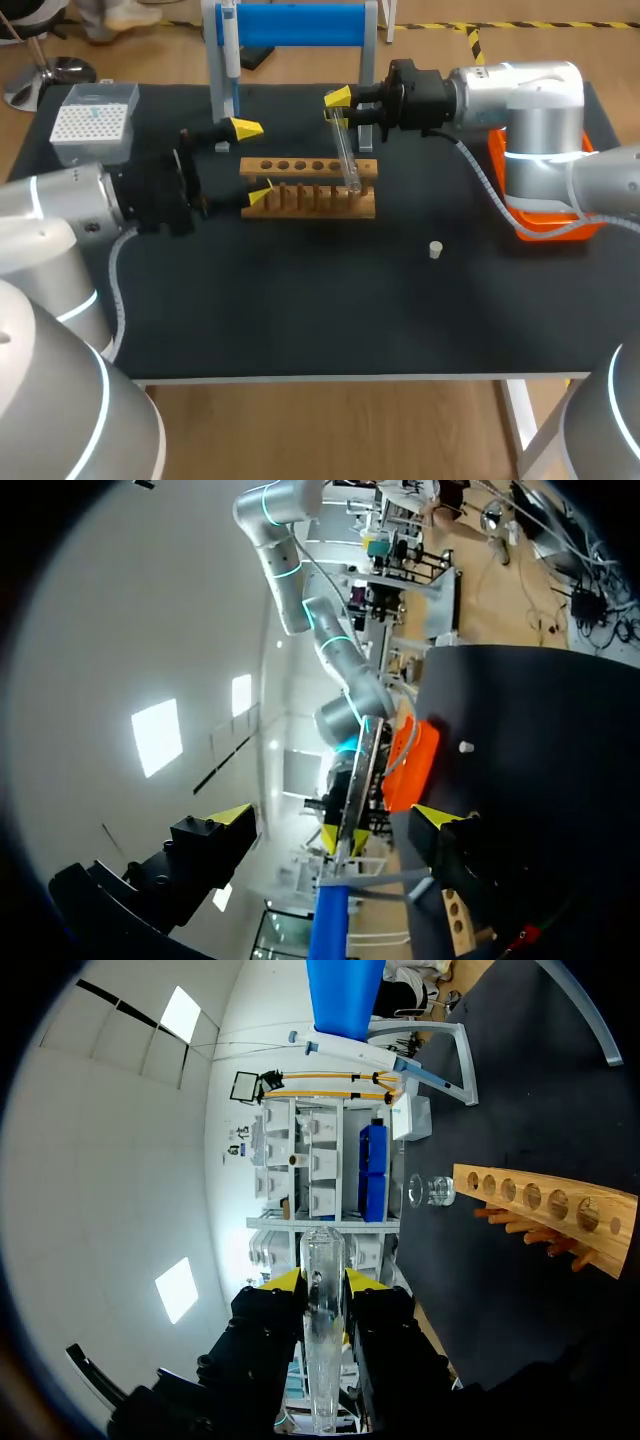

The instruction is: Invert the test tube, pick up the pipette, mount the tip to pipette, aspirate from beaker and dispense into the tube, eject the tip, return the pipette, and cap with the stopper.

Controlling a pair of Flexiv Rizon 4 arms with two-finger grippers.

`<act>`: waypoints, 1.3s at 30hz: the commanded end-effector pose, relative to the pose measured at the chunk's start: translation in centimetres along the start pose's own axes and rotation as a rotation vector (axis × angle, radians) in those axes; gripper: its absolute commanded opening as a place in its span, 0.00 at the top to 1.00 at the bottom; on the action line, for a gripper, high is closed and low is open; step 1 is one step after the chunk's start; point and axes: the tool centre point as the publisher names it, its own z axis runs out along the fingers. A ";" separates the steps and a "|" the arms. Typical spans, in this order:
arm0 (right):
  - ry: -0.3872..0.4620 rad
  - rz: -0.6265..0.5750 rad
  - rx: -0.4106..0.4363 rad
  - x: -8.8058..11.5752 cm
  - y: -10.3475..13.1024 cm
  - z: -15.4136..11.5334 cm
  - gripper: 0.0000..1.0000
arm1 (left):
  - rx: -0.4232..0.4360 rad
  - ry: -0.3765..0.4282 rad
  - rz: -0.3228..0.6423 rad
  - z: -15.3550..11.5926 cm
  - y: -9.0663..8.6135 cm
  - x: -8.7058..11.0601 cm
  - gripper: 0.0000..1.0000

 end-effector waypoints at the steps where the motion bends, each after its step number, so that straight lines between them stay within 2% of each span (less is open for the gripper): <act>1: -0.003 0.000 -0.001 0.1 0.0 -0.1 1.00 | -0.005 0.000 0.002 0.1 -0.1 0.0 0.00; 6: -0.003 0.000 -0.001 0.1 0.0 -0.1 1.00 | -0.005 0.000 0.002 0.1 -0.1 0.0 0.00; 7: -0.003 0.000 -0.001 0.1 0.0 -0.1 1.00 | -0.031 0.032 0.061 0.3 -0.3 0.0 0.00; 8: -0.003 0.000 -0.001 0.1 0.0 -0.1 1.00 | -0.013 0.051 0.112 0.6 -0.6 -0.1 0.00; 10: -0.003 0.000 -0.001 0.1 0.0 -0.1 1.00 | 0.032 0.021 0.170 1.0 -1.3 -0.2 0.00; 12: -0.003 0.000 -0.001 0.1 0.0 -0.1 1.00 | 0.053 0.066 0.225 1.5 -1.8 0.0 0.00; 17: -0.003 0.000 -0.001 0.1 0.0 -0.1 1.00 | 0.092 0.070 0.281 2.3 -2.8 0.9 0.00; 19: -0.003 0.000 -0.001 0.1 0.0 -0.1 1.00 | 0.119 0.057 0.276 2.6 -3.1 1.3 0.00; 24: -0.003 0.000 -0.001 0.1 0.0 -0.1 1.00 | 0.127 0.073 0.233 3.4 -3.1 1.8 0.00; 26: -0.003 0.000 -0.001 0.1 0.0 -0.1 1.00 | 0.150 0.040 0.215 3.8 -3.3 1.7 0.00; 30: -0.003 0.000 -0.001 0.1 0.0 -0.1 1.00 | 0.162 0.093 0.222 5.2 -3.6 2.0 0.00; 39: -0.003 0.000 -0.001 0.1 0.0 -0.1 1.00 | 0.185 0.115 0.256 8.2 -4.6 2.0 0.00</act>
